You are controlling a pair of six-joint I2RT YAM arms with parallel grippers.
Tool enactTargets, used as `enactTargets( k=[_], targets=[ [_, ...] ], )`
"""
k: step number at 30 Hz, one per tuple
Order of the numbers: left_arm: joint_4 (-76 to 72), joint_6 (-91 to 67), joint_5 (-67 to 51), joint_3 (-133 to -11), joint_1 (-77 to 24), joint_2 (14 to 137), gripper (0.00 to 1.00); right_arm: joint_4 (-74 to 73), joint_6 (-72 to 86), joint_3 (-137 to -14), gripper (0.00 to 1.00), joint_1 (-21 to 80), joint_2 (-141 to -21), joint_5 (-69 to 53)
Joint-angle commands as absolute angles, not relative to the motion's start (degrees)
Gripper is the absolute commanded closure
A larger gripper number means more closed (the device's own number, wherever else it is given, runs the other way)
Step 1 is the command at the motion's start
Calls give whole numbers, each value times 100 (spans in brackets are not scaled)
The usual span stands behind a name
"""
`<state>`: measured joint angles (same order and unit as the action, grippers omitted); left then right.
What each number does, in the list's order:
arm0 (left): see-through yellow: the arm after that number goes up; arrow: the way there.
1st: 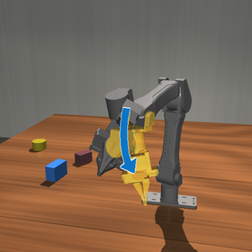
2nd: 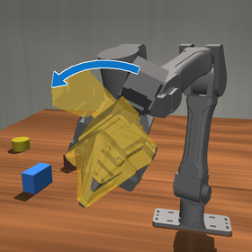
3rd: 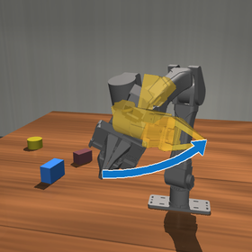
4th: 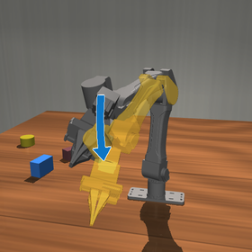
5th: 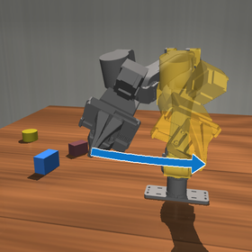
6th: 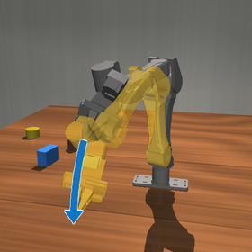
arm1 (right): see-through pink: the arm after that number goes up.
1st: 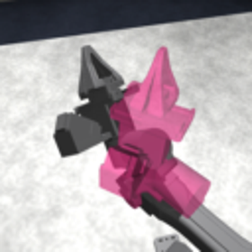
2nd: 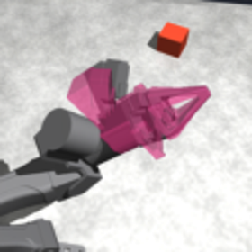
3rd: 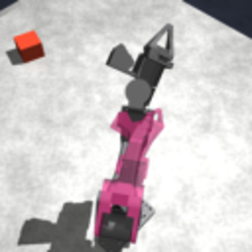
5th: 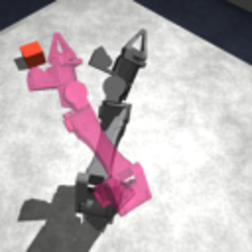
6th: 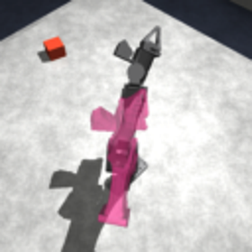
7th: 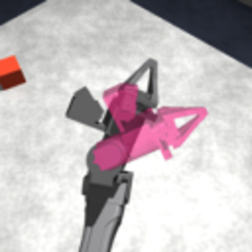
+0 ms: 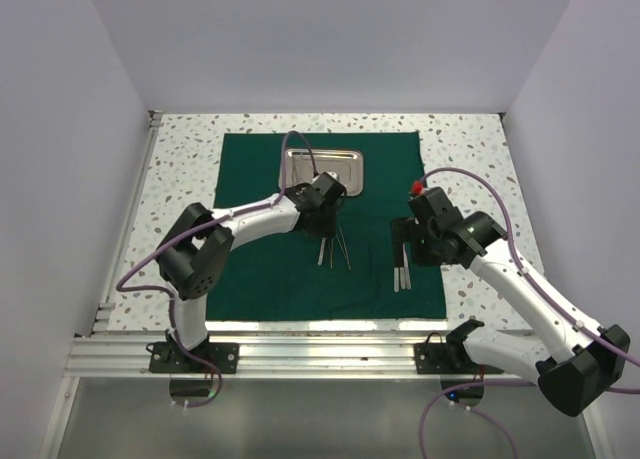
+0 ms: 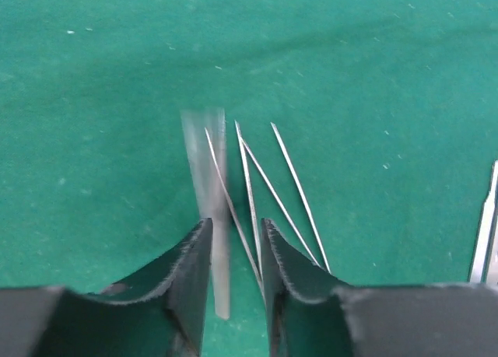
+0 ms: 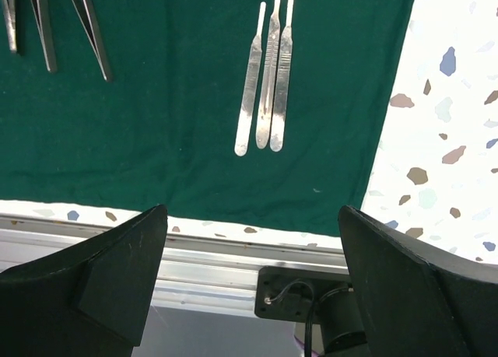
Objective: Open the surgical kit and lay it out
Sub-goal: Place the medical item in the surgical kit, then pick up the medical item from the container.
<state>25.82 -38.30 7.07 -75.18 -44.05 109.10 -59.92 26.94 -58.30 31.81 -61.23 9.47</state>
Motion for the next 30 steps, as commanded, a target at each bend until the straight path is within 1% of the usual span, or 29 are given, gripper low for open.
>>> enactTargets(
  k=[1, 4, 6, 8, 11, 13, 18, 19, 25, 30],
  targets=[
    [2688, -3999, 914, -7768, -4465, 10547, 62, -5950, 2575, -5897, 5, 3173, -6196, 844],
    [2795, -3911, 1063, -7997, -4465, 10547, 52, -5959, 2531, -5906, 5, 3181, -6231, 879],
    [2856, -3754, 1133, -8270, -4395, 10599, 50, -5968, 2522, -5915, 5, 3173, -6240, 914],
    [2944, -3683, 1221, -8524, -4263, 10722, 50, -5985, 2514, -5933, 5, 3173, -6249, 993],
    [2918, -3438, 1055, -8832, -3685, 10968, 53, -6047, 2487, -5994, 5, 3173, -6267, 1134],
    [2918, -3279, 993, -9051, -3473, 11152, 54, -6082, 2470, -6020, 4, 3173, -6301, 1230],
    [3295, -2787, 1081, -10430, -2937, 12180, 55, -6126, 2435, -6143, 3, 3173, -6460, 1547],
    [3453, -2725, 1064, -10929, -2883, 12538, 55, -6135, 2426, -6170, 3, 3173, -6564, 1582],
    [3946, -2619, 941, -12539, -2444, 13770, 55, -6143, 2329, -6460, 2, 3155, -7004, 1828],
    [3841, -2619, 914, -12665, -2224, 14062, 55, -6144, 2268, -6671, 2, 3147, -7382, 1942]
  ],
)
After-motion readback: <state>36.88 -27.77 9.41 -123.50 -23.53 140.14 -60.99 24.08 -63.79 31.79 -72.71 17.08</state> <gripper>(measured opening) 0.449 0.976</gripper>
